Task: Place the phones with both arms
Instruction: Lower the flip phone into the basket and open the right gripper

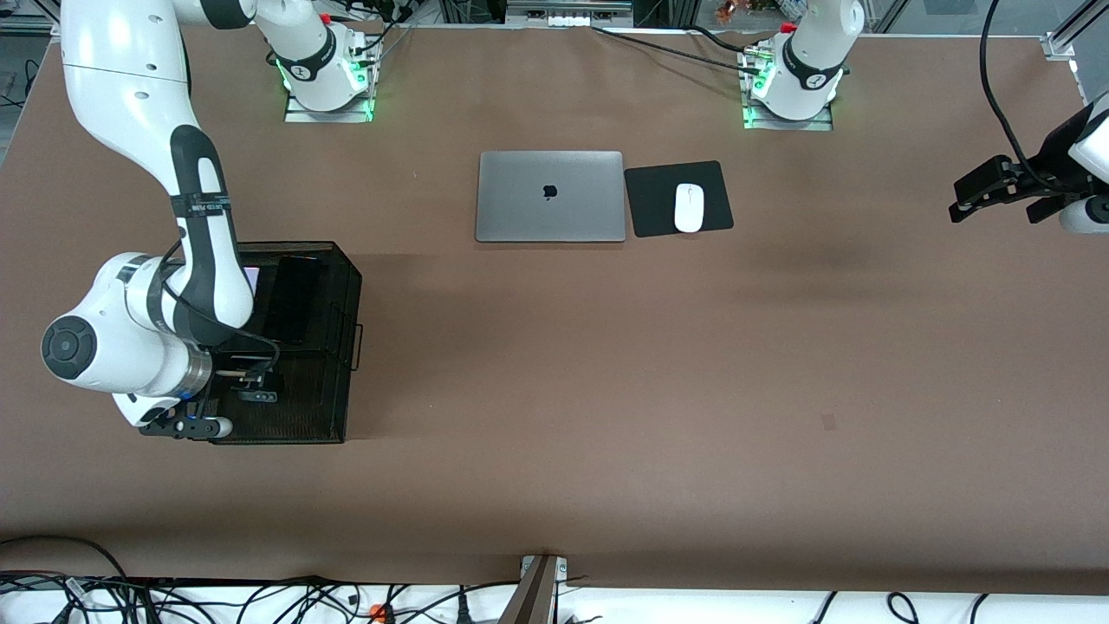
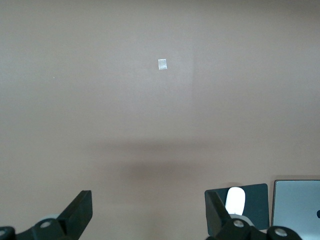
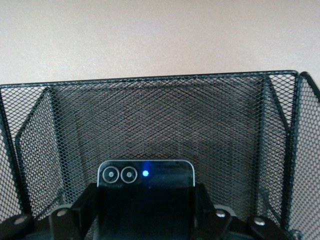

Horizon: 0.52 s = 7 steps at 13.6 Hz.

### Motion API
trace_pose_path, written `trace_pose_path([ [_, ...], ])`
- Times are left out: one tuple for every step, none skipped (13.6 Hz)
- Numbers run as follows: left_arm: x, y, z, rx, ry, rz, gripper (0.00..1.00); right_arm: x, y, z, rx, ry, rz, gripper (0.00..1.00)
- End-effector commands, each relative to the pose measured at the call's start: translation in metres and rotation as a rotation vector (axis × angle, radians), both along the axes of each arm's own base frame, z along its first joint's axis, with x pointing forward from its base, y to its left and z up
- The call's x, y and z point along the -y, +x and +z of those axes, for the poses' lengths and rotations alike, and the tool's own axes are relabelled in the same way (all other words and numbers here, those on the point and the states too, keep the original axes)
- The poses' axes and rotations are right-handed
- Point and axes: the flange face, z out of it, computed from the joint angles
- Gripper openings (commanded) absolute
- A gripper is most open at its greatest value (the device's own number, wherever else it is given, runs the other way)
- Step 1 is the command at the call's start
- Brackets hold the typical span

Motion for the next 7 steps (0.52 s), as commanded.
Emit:
trace_pose_path([
  [0.002,-0.001,0.007,0.000,-0.023,-0.003,1.00,-0.002,-0.001,0.010,0.004,0.036,-0.024,0.94],
  [0.002,-0.001,0.007,-0.002,-0.023,-0.003,1.00,-0.002,-0.001,0.012,0.002,0.041,-0.029,0.97],
  [0.003,-0.001,0.007,0.000,-0.023,-0.004,1.00,-0.003,-0.002,0.016,-0.005,0.044,-0.027,0.99],
  [0.002,-0.001,0.007,0.000,-0.023,-0.004,1.00,-0.002,-0.005,0.019,-0.033,0.050,-0.028,0.99],
  [0.002,-0.001,0.007,0.000,-0.023,-0.004,1.00,-0.003,-0.001,0.039,-0.046,0.061,-0.020,0.99],
  [0.002,-0.001,0.007,0.000,-0.023,-0.004,1.00,-0.004,0.002,0.063,-0.083,0.073,-0.007,0.99],
  [0.002,-0.001,0.007,0.000,-0.023,-0.004,1.00,0.006,-0.002,0.086,-0.143,0.076,-0.020,0.99],
])
